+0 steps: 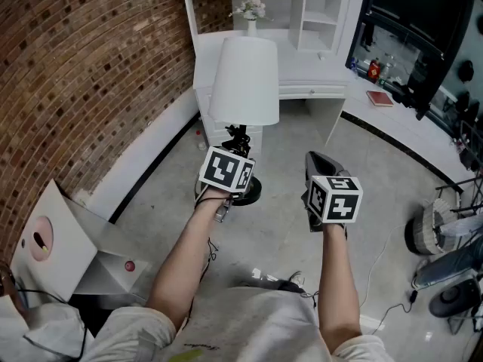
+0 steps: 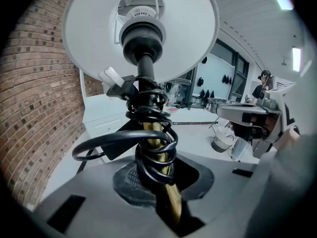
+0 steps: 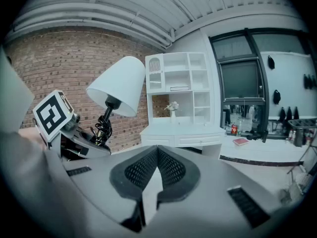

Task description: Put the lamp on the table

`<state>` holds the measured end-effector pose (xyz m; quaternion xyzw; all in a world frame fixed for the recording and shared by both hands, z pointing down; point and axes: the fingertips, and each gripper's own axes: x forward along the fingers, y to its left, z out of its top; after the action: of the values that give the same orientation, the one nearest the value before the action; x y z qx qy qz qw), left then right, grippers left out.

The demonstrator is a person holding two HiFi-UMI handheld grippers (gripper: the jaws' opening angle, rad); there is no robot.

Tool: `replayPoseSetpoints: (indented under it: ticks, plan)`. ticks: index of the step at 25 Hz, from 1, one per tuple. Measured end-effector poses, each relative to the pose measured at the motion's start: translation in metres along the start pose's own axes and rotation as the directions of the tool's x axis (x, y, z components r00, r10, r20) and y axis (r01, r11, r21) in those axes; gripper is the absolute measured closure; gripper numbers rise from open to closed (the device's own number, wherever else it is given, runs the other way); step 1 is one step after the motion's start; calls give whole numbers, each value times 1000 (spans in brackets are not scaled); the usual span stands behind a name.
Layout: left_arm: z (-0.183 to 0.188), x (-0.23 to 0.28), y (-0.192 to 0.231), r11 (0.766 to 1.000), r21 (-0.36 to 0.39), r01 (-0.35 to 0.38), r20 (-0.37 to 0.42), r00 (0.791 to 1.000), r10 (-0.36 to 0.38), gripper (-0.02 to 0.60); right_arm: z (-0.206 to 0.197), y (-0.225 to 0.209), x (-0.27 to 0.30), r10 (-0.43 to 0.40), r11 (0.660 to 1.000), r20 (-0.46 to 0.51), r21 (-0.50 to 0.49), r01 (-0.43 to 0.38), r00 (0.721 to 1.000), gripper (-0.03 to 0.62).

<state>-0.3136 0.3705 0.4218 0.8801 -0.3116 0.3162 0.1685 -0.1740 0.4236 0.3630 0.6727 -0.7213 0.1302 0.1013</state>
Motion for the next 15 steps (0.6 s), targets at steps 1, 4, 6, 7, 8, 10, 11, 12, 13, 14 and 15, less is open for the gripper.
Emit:
replayPoseSetpoints:
  ticks: [1,4,6,7,8,10,11,12,13,14,15]
  plan:
    - [0,0,1,1000,0,-1,1,1000,1,506,0,0,1,2,1000,1,5,-2,1000,591]
    - [0,1,2,1000,-2,-2,2,1000,2,506,-1,-1,2,0,1000,-2,12,0,1000,591]
    - [1,2,2,1000,-4,2,5,1000,-2,506,-2,-3,2,-10,1000,-7,7,10,1000,591]
    - [2,2,1,1000,-5,5,7,1000,-5,506,-2,-3,2,-12,1000,-9,6,12,1000,589]
    - [3,2,1,1000,-5,6,9,1000,-6,506,-2,-3,2,-11,1000,-9,8,11,1000,591]
    - [5,3,2,1000,-3,6,9,1000,-6,506,0,-1,3,-3,1000,-7,15,3,1000,589]
    - [6,4,2,1000,-1,5,8,1000,-5,506,0,-1,4,0,1000,-7,16,0,1000,589]
    - [6,4,3,1000,0,4,7,1000,-4,506,0,-1,5,2,1000,-10,15,-2,1000,589]
    - [7,6,3,1000,0,4,6,1000,-4,506,-1,-2,6,3,1000,-13,13,-3,1000,589]
    - [7,8,3,1000,-2,3,6,1000,-3,506,-2,-3,8,4,1000,-16,11,-4,1000,589]
    - [7,10,4,1000,-5,0,5,1000,0,506,-2,-5,10,7,1000,-19,10,-6,1000,589]
